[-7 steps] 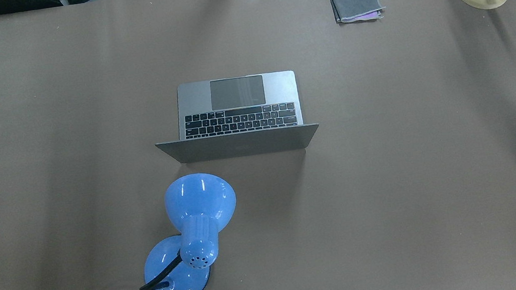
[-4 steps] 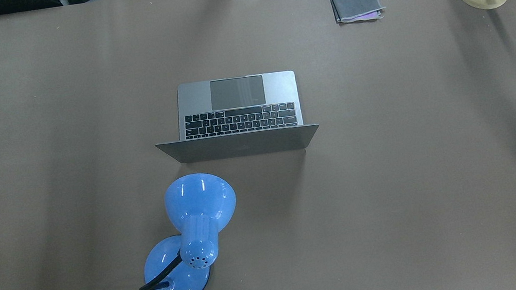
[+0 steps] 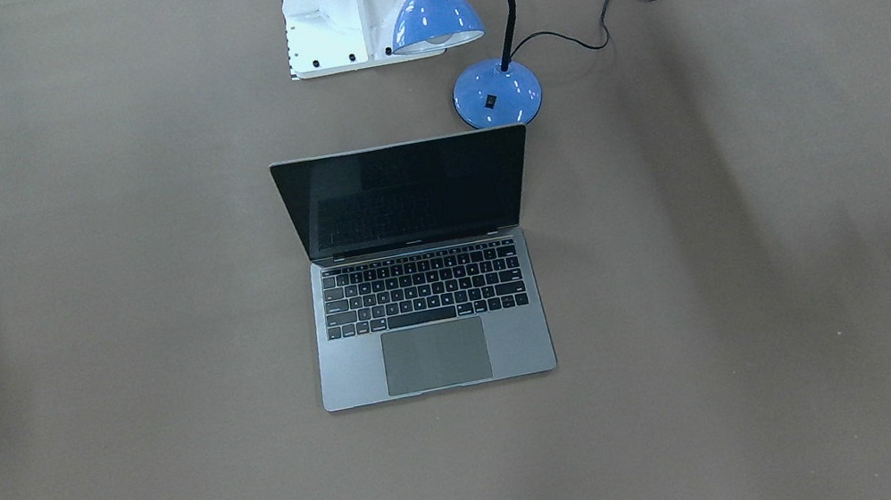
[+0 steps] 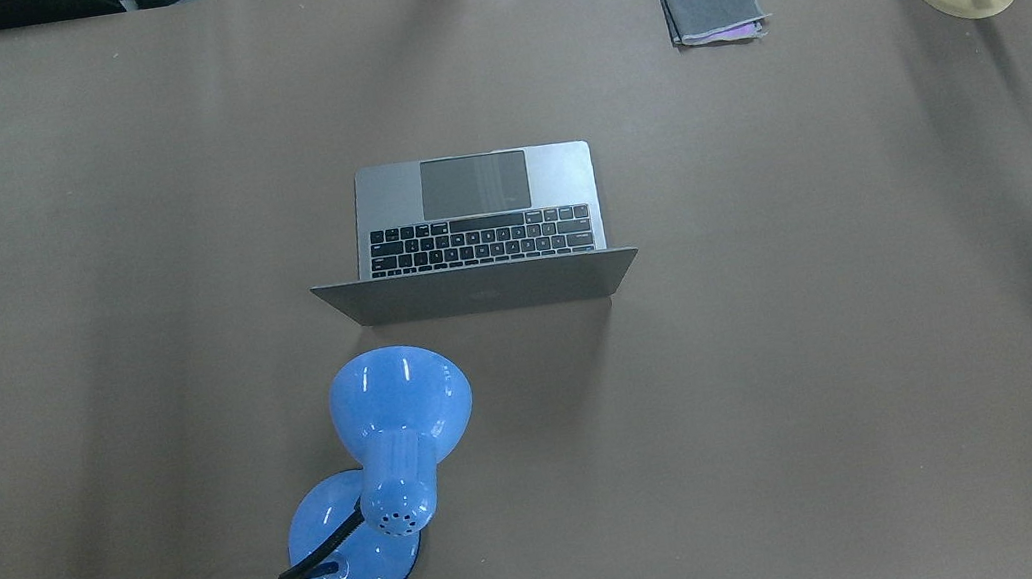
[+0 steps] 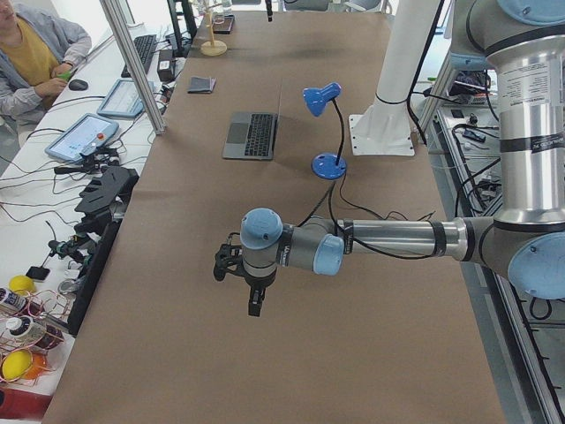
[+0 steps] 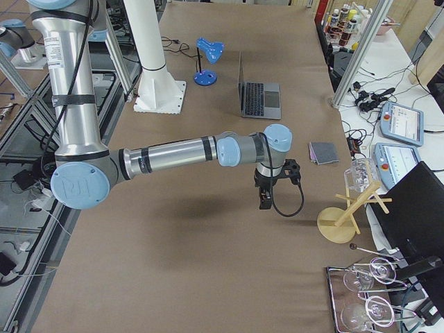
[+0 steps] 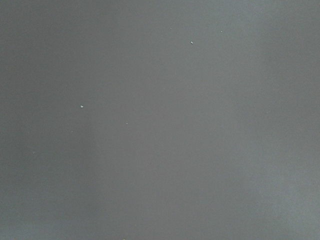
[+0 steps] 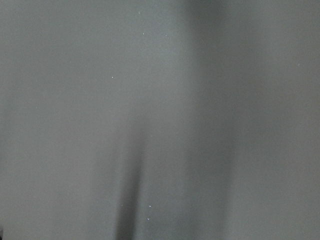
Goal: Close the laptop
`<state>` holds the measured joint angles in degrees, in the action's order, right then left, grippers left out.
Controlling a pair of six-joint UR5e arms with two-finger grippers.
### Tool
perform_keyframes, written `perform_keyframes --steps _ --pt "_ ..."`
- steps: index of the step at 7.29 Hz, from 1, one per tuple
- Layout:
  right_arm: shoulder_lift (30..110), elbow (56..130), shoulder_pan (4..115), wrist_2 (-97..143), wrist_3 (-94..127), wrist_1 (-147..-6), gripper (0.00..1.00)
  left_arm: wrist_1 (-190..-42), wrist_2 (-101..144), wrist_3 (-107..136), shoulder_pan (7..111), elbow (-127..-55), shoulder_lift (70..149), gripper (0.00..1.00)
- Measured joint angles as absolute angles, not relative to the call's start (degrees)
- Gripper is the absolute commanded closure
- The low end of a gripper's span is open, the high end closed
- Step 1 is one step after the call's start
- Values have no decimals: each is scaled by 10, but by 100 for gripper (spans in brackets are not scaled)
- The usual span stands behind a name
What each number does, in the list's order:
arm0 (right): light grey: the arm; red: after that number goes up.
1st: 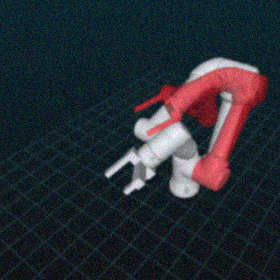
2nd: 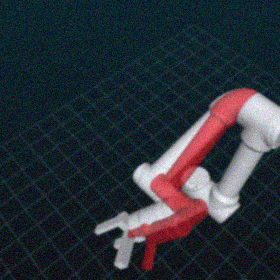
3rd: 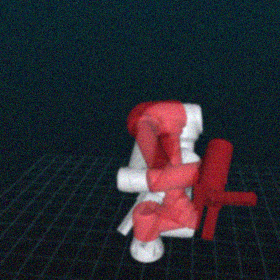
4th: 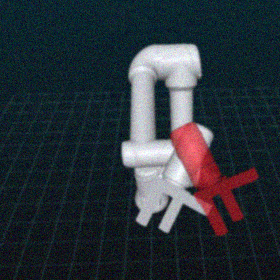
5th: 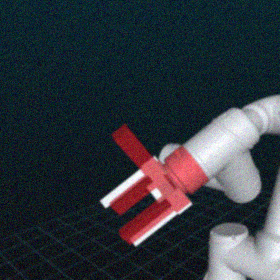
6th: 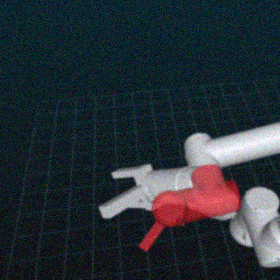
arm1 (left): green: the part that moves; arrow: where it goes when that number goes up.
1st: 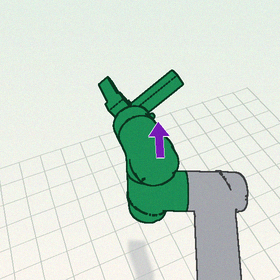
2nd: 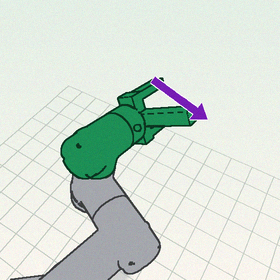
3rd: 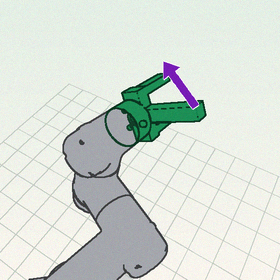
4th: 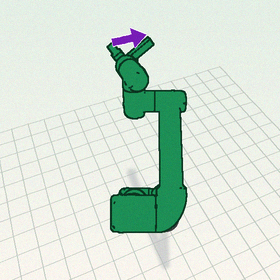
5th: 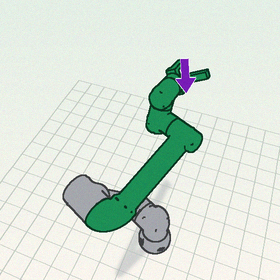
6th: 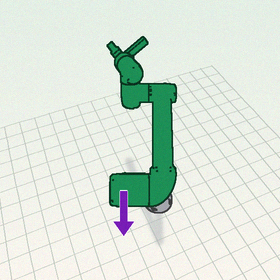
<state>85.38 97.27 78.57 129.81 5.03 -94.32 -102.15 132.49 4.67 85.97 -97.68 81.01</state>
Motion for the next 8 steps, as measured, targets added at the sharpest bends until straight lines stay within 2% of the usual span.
perform_keyframes --steps 8 --pt "886 964 798 1326 52 -943 0 -1018 1341 88 860 -985 815 3"
